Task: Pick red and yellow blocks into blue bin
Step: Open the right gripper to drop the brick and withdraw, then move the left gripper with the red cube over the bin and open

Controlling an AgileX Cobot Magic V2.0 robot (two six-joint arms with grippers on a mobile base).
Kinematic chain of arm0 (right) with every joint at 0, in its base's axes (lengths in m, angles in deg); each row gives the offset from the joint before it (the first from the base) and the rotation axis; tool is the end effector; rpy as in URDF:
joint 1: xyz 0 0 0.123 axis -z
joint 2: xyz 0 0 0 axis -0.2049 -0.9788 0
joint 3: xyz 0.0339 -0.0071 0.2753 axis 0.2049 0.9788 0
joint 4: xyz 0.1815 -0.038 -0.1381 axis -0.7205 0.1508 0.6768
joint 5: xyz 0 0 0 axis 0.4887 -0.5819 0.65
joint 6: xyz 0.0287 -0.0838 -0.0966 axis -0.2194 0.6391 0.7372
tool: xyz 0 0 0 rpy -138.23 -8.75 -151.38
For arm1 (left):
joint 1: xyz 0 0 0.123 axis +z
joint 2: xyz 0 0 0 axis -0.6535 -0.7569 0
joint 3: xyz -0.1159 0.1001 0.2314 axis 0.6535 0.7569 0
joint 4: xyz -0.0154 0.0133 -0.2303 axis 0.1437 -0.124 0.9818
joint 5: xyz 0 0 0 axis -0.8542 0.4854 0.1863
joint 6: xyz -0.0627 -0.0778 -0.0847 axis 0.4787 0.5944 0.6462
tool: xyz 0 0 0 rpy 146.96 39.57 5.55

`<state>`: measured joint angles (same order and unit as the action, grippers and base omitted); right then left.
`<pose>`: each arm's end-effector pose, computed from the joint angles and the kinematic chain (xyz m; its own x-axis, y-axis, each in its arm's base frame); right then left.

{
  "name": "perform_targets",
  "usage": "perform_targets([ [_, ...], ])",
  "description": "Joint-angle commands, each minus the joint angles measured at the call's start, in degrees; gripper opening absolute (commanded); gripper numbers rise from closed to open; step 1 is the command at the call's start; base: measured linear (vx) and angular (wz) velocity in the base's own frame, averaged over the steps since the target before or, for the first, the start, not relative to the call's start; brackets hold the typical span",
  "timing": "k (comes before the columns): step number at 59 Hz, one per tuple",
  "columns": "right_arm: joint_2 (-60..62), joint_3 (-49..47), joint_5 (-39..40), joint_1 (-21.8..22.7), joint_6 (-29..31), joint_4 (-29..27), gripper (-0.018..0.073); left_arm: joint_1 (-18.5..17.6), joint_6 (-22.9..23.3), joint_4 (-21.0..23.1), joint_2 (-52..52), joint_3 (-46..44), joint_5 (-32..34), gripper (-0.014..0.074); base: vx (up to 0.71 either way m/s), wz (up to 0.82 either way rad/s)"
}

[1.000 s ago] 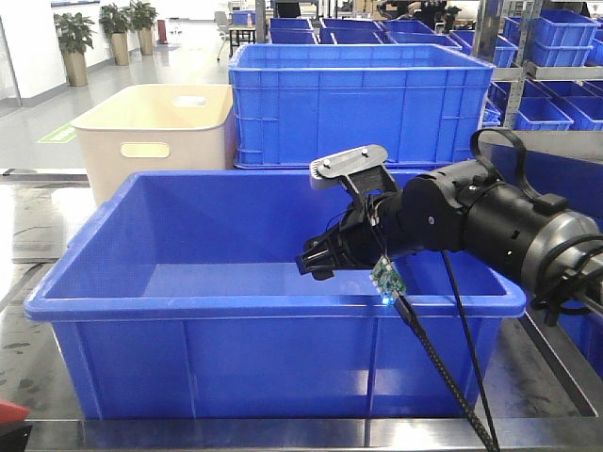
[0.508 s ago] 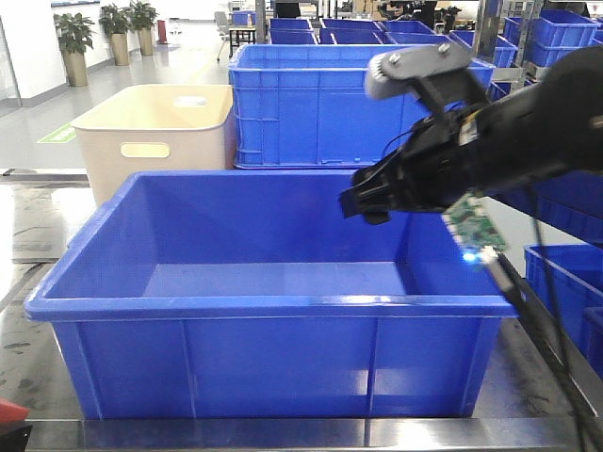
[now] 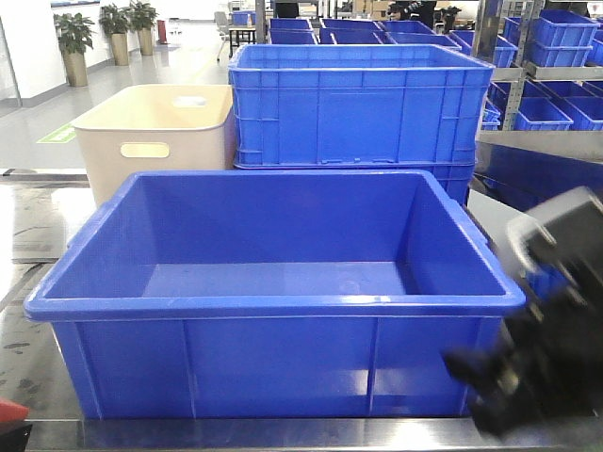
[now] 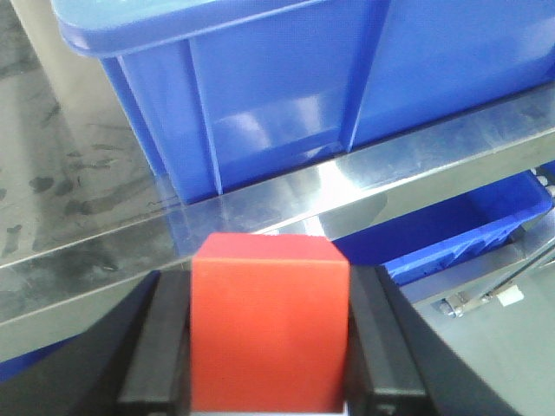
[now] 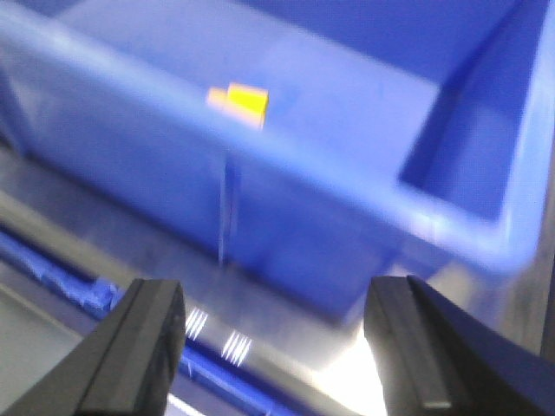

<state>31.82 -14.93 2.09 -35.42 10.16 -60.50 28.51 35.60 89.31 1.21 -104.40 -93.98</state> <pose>0.2019 0.0858 0.3407 -0.4608 -0.3622 -0.8102 -0.4608 0.8779 -0.1304 0.1645 -0.0522 0.3136 -0.5746 0.2027 -0.7929 0.3504 0.9365 -0.0146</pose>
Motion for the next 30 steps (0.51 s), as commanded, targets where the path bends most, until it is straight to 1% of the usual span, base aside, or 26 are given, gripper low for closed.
perform_targets([
  [1,5.1,3.0,5.1,0.1,0.5,-0.4,0.0489,-0.1,0.4,1.1,0.4,-1.5,5.2,0.0324,0.0,0.0],
  [8,9.2,7.3,5.2,0.1,0.5,0.1,0.0489,-0.1,0.1,1.2,0.2,-3.0,7.3,0.0324,0.0,0.0],
  [16,11.3,8.9,6.1,0.1,0.5,0.6,0.0489,-0.2,-2.0,1.5,-2.8,-10.1,7.6,0.0324,0.0,0.0],
  [25,11.7,9.2,7.2,0.1,0.5,0.4,0.0489,-0.2,-6.2,5.5,-10.0,-19.2,8.1,0.0324,0.0,0.0],
  [30,11.4,9.2,7.3,0.1,0.5,0.4,0.0489,-0.2,-9.2,7.9,-15.7,-24.7,9.1,0.0324,0.0,0.0],
])
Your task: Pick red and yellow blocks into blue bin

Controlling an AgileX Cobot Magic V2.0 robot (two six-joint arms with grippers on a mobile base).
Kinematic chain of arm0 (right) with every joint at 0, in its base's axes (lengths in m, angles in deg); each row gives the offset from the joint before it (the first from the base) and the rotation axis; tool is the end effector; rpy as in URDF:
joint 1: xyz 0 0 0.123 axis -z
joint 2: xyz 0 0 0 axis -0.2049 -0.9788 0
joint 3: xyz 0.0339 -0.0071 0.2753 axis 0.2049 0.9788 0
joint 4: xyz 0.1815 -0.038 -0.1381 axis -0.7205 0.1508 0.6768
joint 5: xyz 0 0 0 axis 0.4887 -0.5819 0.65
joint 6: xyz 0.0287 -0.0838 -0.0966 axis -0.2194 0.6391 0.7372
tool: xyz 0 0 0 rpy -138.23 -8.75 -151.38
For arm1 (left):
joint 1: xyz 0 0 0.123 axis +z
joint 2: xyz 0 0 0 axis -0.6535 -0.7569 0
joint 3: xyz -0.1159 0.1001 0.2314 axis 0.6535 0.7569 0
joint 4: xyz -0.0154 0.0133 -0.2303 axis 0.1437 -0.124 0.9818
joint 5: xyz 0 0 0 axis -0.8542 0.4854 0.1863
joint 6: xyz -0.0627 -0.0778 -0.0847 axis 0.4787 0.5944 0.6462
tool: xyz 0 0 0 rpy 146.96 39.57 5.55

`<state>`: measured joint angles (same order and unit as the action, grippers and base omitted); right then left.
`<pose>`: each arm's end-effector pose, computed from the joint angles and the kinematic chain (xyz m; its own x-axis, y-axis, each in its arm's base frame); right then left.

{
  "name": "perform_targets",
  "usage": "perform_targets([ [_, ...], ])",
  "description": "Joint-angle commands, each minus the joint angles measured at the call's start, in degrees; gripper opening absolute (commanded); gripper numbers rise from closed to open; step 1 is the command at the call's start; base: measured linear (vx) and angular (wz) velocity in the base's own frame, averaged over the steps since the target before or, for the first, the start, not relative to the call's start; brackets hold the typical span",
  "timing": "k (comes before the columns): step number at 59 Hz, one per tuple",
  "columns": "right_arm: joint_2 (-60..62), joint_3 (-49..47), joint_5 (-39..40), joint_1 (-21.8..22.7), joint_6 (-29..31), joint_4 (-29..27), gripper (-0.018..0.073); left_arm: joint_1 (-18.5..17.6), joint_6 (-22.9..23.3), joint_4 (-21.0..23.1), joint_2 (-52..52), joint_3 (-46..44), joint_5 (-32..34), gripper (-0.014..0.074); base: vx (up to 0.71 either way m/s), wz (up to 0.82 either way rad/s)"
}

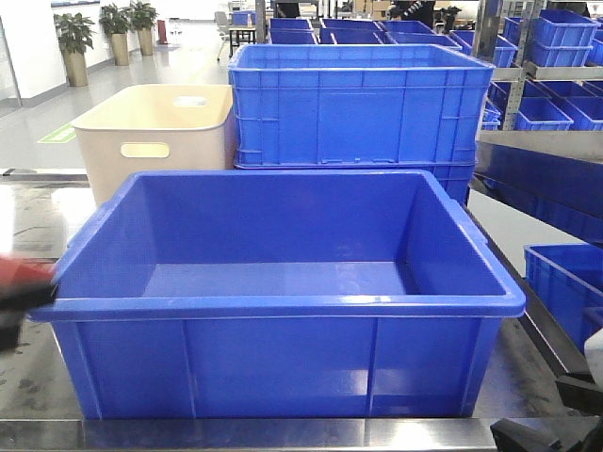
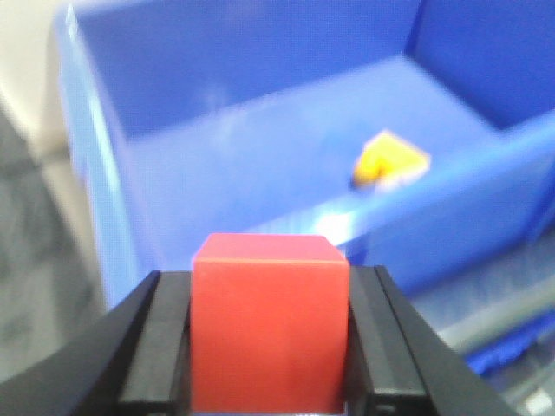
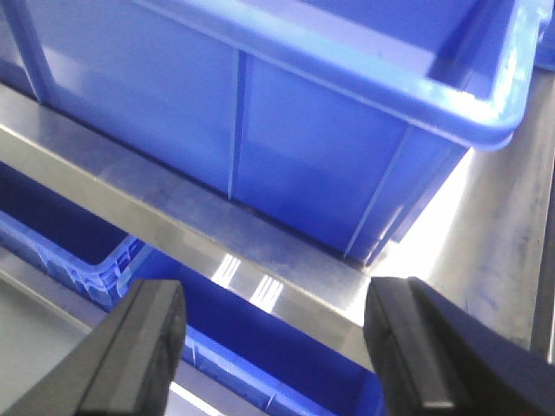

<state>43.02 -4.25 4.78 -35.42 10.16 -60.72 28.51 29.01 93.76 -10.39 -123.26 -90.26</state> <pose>0.1622 0.0690 0.3216 -0.4191 -0.3415 -0.8413 -0.4556 0.8806 -0.1305 0.2172 -0.0690 0.3914 -0.3884 0.2080 -0.8977 0.4019 0.9149 0.0381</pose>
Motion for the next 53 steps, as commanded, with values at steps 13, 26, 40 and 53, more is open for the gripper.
perform_targets([
  [13,-0.1,-1.5,4.7,0.1,0.5,0.4,0.0489,-0.2,-5.6,5.5,-19.6,-17.0,5.9,0.0324,0.0,0.0],
  [26,-0.1,-1.5,4.7,0.1,0.5,0.1,0.0489,-0.2,-5.5,5.5,-32.7,-24.8,9.4,0.0338,0.0,0.0],
  [40,-0.1,-1.5,4.3,0.1,0.5,-0.1,0.0489,-0.2,-5.3,5.5,-39.5,-31.3,4.5,0.0584,0.0,0.0],
  [53,-0.1,-1.5,4.1,0.1,0.5,-0.1,0.0489,0.0,-5.3,3.4,-35.1,-31.3,3.7,0.0671,0.0,0.0],
])
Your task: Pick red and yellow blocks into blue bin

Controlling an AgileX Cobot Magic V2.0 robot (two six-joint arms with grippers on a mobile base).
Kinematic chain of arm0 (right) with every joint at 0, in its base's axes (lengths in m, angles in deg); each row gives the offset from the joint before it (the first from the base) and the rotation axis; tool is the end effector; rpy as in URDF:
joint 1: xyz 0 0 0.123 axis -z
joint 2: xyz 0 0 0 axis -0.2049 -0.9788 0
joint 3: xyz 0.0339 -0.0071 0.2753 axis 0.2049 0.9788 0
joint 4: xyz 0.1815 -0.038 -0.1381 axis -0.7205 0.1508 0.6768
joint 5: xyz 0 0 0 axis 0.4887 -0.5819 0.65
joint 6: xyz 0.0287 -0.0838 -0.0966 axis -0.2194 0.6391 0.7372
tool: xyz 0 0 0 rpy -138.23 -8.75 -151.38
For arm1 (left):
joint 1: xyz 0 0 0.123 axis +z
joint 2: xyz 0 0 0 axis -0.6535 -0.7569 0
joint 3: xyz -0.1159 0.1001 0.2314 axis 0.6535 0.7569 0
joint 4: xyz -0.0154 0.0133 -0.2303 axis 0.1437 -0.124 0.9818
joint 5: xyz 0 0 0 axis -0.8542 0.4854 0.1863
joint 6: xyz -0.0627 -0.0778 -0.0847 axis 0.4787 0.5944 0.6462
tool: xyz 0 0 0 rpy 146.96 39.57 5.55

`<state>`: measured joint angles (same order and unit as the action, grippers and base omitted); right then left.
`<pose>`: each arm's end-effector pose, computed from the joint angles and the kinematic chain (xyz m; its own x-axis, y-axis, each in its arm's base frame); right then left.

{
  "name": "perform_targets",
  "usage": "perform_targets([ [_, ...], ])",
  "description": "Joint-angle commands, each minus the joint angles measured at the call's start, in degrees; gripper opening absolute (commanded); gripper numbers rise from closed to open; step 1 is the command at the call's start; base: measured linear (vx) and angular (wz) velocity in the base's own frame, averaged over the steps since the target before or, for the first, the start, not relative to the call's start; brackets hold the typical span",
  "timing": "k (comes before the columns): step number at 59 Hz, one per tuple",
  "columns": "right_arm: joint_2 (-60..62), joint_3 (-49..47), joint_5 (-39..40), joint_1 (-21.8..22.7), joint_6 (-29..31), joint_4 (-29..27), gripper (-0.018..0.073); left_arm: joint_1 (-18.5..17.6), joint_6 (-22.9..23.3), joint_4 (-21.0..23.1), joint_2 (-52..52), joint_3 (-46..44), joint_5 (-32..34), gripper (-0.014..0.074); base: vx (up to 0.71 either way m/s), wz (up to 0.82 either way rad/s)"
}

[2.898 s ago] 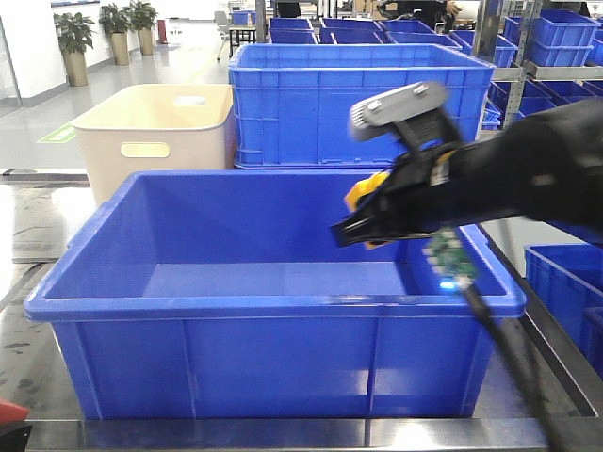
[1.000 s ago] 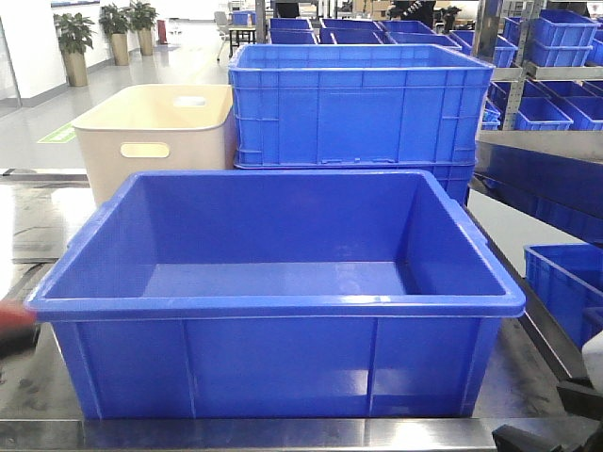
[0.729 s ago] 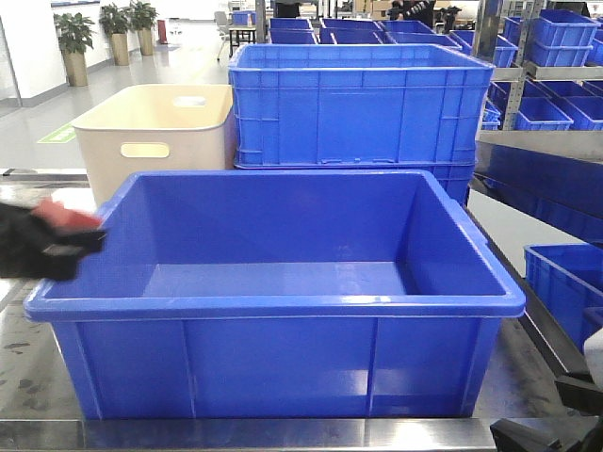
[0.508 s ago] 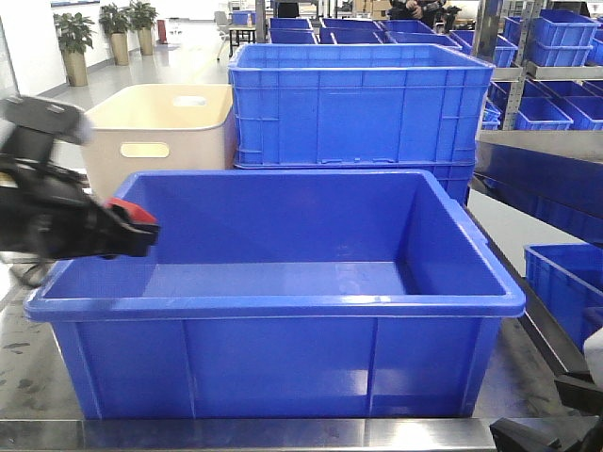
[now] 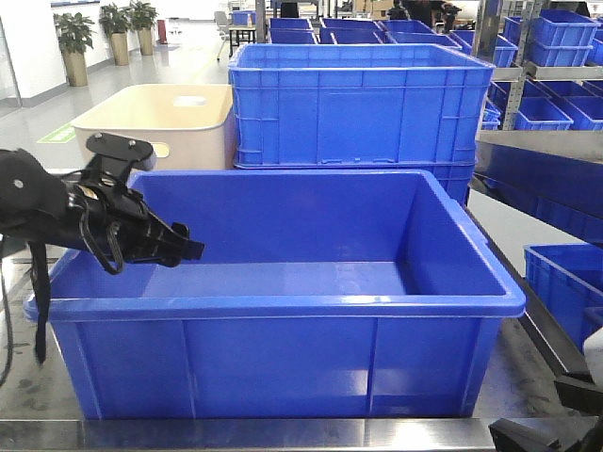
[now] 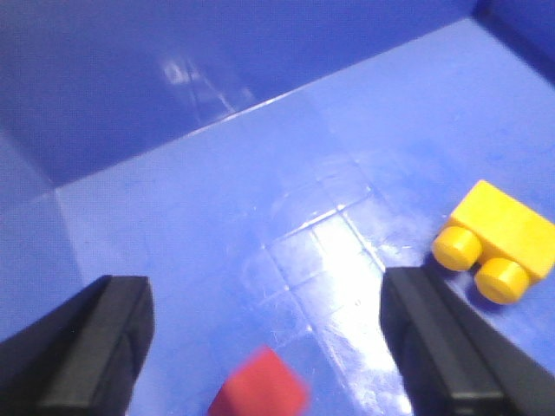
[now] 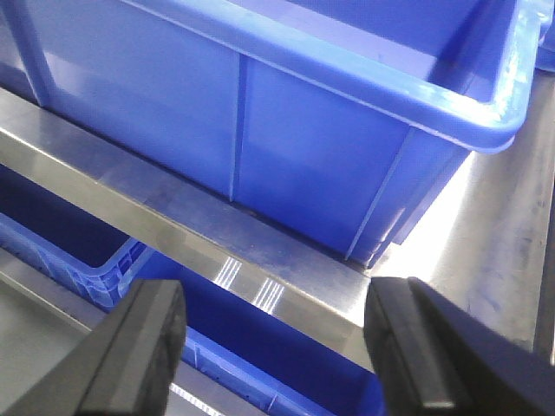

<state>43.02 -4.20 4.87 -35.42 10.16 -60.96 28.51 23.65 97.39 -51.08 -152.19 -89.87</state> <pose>0.1622 0.0693 0.3215 -0.4199 -0.3382 -0.8422 -0.4560 0.8809 -0.1264 0.4008 -0.1139 0.3341 -0.5244 0.2780 -0.8048 0.4545 0.8907 0.0115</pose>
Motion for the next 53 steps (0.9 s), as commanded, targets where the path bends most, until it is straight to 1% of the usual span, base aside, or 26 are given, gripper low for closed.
perform_targets([
  [1,-0.1,-1.5,4.0,0.1,0.5,0.2,0.0489,0.0,0.0,-0.7,6.1,-2.4,3.3,0.0669,0.0,0.0],
  [7,-0.1,-1.5,4.0,0.1,0.5,0.2,0.0489,0.0,0.1,-3.1,11.4,-2.4,2.6,0.0647,0.0,0.0],
  [15,-0.1,-1.5,4.0,0.1,0.5,-0.4,0.0489,0.0,0.1,-3.0,19.4,-2.4,-0.8,0.061,0.0,0.0],
  [21,-0.1,-1.5,3.5,0.1,0.4,-0.4,0.0489,0.0,0.3,-1.5,24.2,-2.3,-5.1,0.0579,0.0,0.0],
  [26,-0.1,-1.5,2.6,0.1,-0.4,-0.4,0.0489,0.0,0.5,1.4,27.7,-0.5,-9.1,0.0563,0.0,0.0],
  [30,-0.1,-1.5,2.2,0.1,-1.5,-0.3,0.0489,0.0,0.3,4.2,31.1,3.9,-9.6,0.0558,0.0,0.0],
  [35,-0.1,-1.5,2.0,0.1,-1.6,0.0,0.0489,0.0,0.0,5.9,35.2,10.5,-8.6,0.0558,0.0,0.0],
  [46,-0.1,-1.5,2.3,0.1,-1.6,0.0,0.0489,0.0,-0.2,6.0,45.5,28.1,-3.3,0.0558,0.0,0.0],
  [53,-0.1,-1.5,2.3,0.1,-1.6,0.0,0.0489,0.0,0.3,5.8,50.9,37.2,-1.9,0.0558,0.0,0.0],
])
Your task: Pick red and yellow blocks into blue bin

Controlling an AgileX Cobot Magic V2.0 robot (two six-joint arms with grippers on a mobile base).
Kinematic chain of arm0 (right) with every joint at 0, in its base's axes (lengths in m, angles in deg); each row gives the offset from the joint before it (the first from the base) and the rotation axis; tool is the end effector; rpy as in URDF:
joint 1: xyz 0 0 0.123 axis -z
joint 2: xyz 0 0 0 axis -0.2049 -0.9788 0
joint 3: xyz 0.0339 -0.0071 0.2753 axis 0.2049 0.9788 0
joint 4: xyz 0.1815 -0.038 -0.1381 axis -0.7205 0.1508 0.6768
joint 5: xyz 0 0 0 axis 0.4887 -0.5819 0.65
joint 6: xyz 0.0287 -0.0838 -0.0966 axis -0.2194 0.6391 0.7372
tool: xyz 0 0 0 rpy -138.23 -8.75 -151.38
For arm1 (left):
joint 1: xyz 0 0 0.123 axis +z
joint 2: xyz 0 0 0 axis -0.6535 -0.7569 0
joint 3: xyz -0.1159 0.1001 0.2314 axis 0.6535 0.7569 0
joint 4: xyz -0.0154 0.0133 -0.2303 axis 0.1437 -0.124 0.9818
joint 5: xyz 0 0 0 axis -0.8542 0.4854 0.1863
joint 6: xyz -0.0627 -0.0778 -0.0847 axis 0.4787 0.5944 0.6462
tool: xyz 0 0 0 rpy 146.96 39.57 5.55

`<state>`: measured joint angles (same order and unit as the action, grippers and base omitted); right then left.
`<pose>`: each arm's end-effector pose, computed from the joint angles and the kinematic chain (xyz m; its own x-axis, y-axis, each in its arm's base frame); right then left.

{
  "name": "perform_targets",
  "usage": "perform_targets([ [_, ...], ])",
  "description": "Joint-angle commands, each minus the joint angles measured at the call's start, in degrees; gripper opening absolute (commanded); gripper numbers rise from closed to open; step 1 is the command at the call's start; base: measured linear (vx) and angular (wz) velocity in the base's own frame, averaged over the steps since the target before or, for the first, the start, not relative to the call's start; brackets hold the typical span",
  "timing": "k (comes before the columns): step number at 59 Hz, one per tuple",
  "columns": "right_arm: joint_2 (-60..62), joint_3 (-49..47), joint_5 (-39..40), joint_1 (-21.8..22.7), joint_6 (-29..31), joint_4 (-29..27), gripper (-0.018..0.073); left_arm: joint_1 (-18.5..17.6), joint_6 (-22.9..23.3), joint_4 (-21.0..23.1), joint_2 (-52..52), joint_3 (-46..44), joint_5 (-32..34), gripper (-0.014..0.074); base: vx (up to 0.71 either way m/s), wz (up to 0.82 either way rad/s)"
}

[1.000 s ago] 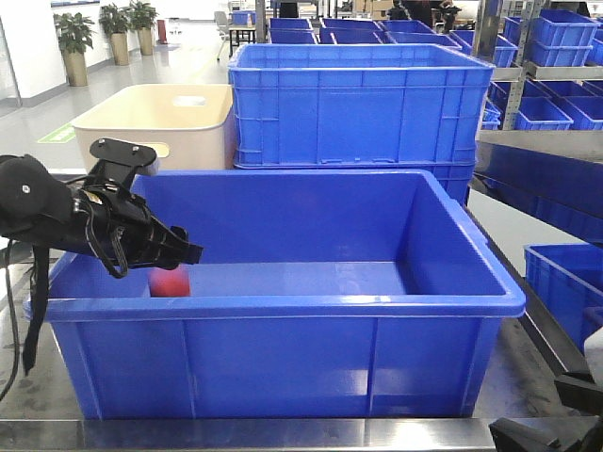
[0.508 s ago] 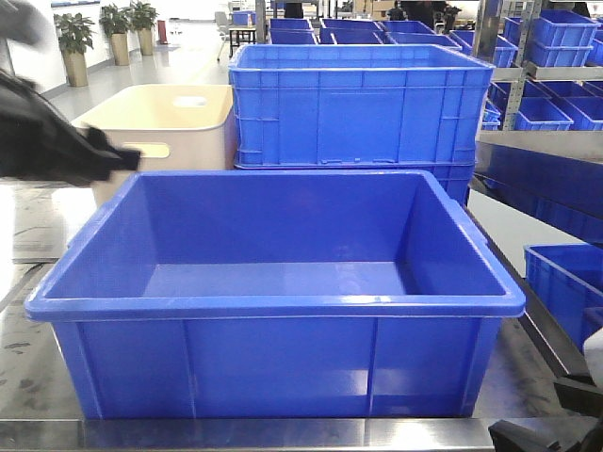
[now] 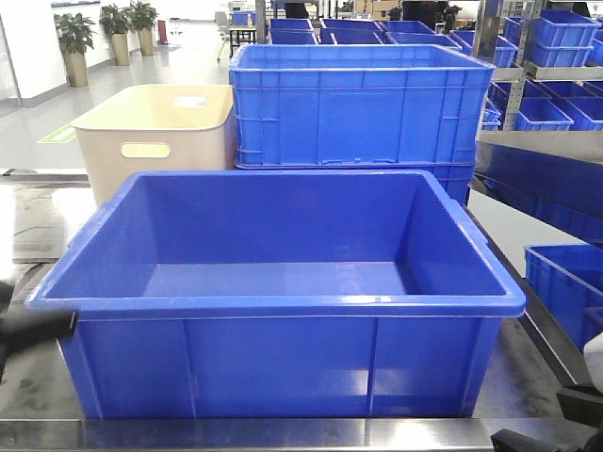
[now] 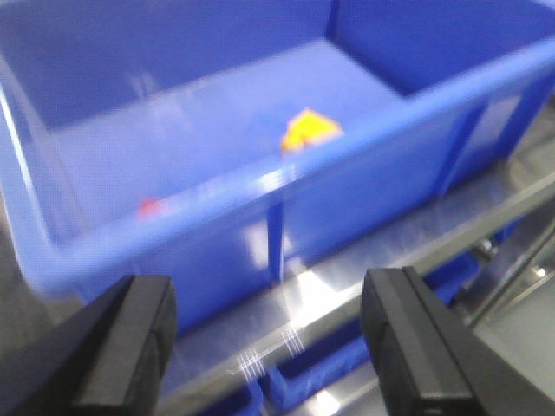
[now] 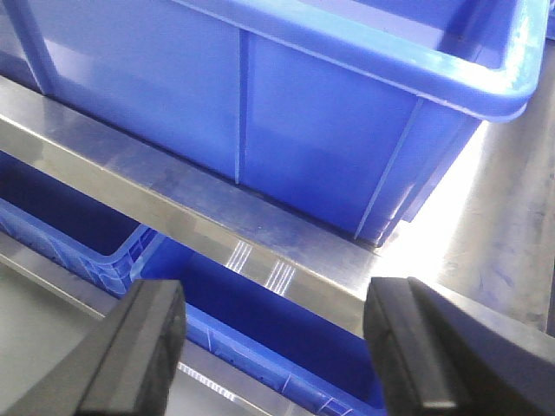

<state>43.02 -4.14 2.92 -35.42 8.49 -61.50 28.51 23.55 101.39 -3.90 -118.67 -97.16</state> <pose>0.1597 0.0690 0.3173 -0.4630 -0.3170 -0.8277 -0.4473 0.8898 -0.0906 0.1775 -0.0755 0.3791 -0.4237 0.2306 -0.8759 0.5017 0.8649 -0.0149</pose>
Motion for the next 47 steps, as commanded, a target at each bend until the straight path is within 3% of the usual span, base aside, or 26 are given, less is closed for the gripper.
perform_targets([
  [1,-0.1,-1.6,4.2,0.1,0.0,0.5,0.0489,0.0,0.5,1.8,4.4,4.5,5.5,0.0558,0.0,0.0],
  [6,-0.1,-1.6,4.4,0.1,-0.4,0.5,0.0489,0.0,1.4,0.6,7.7,8.7,6.3,0.0558,0.0,0.0],
  [10,-0.2,-1.2,4.6,0.1,-2.5,0.6,0.0489,0.0,4.8,-2.3,10.1,11.1,7.4,0.0558,0.0,0.0],
  [23,-0.2,2.7,5.3,0.2,-10.4,4.5,0.0489,0.0,24.0,-17.8,13.6,13.6,7.0,0.0558,0.0,0.0],
  [27,-0.2,3.6,5.3,0.2,-11.5,5.0,0.0489,0.0,27.9,-21.1,13.5,14.1,6.1,0.0558,0.0,0.0],
  [39,-0.2,3.9,4.4,0.2,-11.8,5.4,0.0477,0.0,28.8,-23.6,13.5,16.2,6.8,0.0548,0.0,0.0],
  [47,-0.2,3.9,2.9,0.2,-11.8,6.8,0.0391,0.0,28.6,-23.6,13.5,17.2,7.2,0.047,0.0,0.0],
])
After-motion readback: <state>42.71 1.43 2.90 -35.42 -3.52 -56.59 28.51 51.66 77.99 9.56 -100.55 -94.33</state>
